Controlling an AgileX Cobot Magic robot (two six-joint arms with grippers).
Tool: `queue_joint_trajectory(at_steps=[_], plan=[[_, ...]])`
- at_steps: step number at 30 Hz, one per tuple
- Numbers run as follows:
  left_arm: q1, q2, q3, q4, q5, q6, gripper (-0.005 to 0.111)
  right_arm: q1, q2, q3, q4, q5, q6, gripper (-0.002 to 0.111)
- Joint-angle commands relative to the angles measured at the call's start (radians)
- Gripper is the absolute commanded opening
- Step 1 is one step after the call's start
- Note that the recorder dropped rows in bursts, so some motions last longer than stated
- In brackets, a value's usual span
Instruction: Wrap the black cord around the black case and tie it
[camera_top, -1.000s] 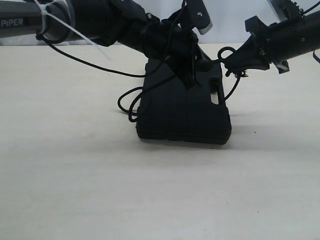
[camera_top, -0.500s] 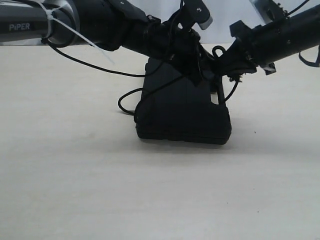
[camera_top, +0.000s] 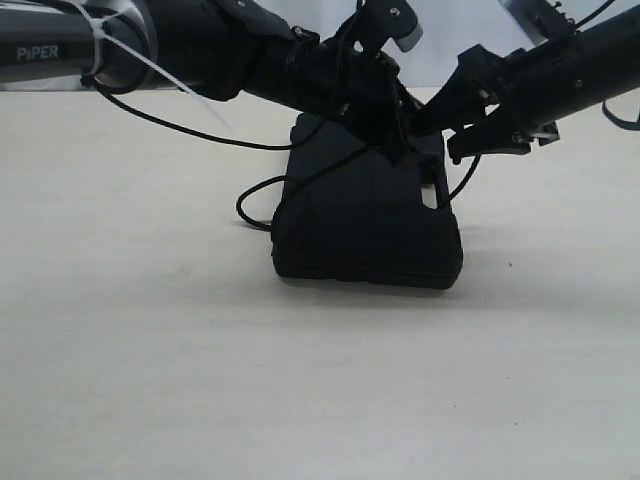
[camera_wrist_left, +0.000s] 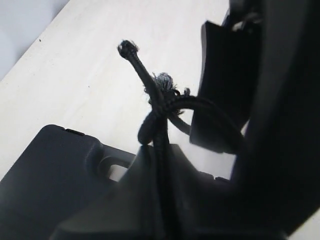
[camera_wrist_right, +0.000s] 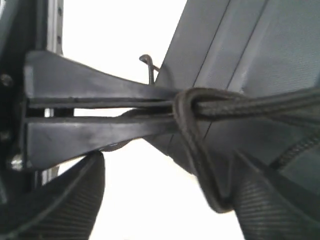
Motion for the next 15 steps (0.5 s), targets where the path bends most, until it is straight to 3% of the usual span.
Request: queue_joint_trajectory(at_steps=[1, 15], plan=[[-0.001, 0.0, 0.001, -0.009, 0.011, -0.006, 0.0, -0.022, -0.035, 0.001, 0.008, 0.007, 0.005, 0.067], [-0.001, 0.0, 0.001, -0.009, 0.011, -0.006, 0.0, -0.02, -0.073, 0.001, -0.019, 0.01, 0.076, 0.07]])
